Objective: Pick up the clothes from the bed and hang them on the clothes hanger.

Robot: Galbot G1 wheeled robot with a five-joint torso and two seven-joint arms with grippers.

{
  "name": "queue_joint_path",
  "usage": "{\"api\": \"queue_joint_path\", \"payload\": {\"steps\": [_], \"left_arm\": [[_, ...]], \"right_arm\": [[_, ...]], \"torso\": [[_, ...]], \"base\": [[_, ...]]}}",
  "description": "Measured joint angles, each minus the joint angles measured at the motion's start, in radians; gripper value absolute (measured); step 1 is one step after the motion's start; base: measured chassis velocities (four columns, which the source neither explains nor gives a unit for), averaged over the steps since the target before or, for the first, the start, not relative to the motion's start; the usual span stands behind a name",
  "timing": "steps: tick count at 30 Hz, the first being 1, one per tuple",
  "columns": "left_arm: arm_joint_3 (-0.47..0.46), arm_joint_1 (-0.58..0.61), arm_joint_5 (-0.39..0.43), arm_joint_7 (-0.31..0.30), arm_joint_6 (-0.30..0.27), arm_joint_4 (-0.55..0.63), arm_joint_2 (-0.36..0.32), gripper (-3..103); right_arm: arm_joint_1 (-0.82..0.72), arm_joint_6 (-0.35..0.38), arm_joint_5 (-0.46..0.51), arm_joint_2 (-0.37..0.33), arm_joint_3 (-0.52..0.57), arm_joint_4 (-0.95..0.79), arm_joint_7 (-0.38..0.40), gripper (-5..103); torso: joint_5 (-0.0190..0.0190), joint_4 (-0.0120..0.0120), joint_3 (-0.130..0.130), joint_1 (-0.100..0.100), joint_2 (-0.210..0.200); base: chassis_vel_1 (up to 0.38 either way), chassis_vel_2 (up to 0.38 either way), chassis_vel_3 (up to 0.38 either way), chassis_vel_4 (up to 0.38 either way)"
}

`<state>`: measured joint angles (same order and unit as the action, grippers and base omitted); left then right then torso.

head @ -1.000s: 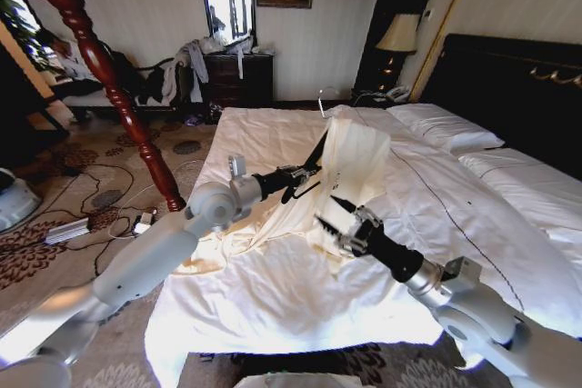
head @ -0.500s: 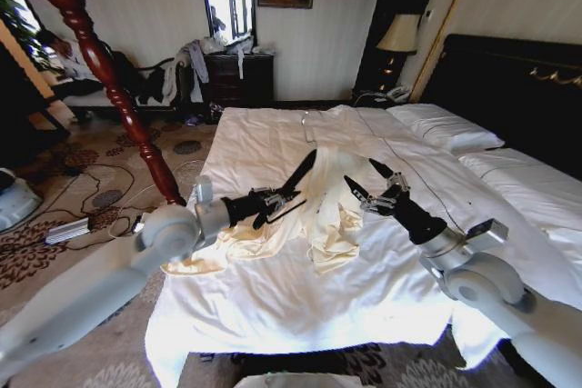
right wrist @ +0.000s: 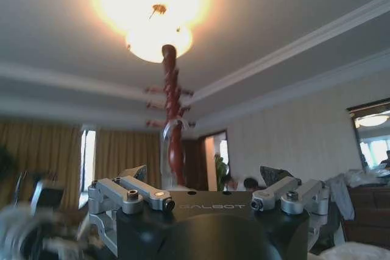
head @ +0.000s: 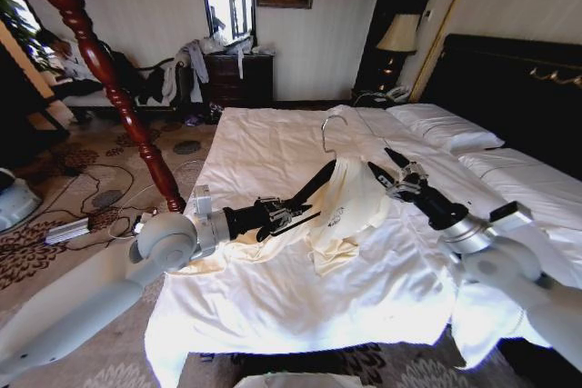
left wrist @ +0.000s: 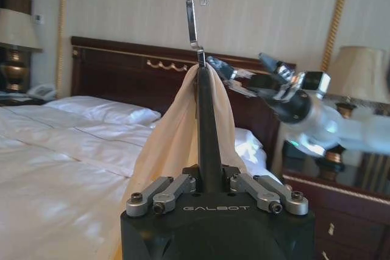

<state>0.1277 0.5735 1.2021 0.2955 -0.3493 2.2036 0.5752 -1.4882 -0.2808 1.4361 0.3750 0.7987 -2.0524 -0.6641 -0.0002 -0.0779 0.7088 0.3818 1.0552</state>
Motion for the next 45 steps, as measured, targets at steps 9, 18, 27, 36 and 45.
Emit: {"api": "queue_joint_path", "payload": {"steps": [9, 18, 27, 36, 45], "left_arm": [[-0.001, 0.000, -0.045, 0.077, 0.027, 0.017, -0.040, 18], [0.010, 0.003, -0.076, 0.104, 0.040, 0.027, -0.039, 18], [0.049, -0.015, -0.100, 0.127, 0.046, 0.019, -0.024, 18], [0.151, -0.054, -0.144, 0.154, 0.054, 0.003, -0.001, 18], [0.168, -0.074, -0.147, 0.158, 0.060, -0.014, 0.014, 18]], "right_arm": [[0.019, 0.017, -0.103, -0.073, 0.015, 0.224, -0.296, 100], [0.056, 0.083, -0.098, -0.138, 0.011, 0.361, -0.522, 100], [0.084, 0.139, -0.125, -0.185, -0.005, 0.433, -0.682, 100], [0.098, 0.141, -0.149, -0.191, -0.019, 0.455, -0.718, 94], [0.096, 0.167, -0.194, -0.182, -0.024, 0.454, -0.826, 62]], "torso": [[0.0004, 0.0000, 0.000, 0.000, 0.000], [0.0003, 0.0000, 0.000, 0.000, 0.000], [0.0003, 0.0001, 0.000, 0.000, 0.000], [0.0001, 0.0000, 0.000, 0.000, 0.000], [0.0002, 0.0001, 0.000, 0.000, 0.000]], "base": [[0.000, 0.000, 0.000, 0.000], [0.000, 0.000, 0.000, 0.000], [0.000, 0.000, 0.000, 0.000], [0.000, 0.000, 0.000, 0.000], [0.000, 0.000, 0.000, 0.000]]}}
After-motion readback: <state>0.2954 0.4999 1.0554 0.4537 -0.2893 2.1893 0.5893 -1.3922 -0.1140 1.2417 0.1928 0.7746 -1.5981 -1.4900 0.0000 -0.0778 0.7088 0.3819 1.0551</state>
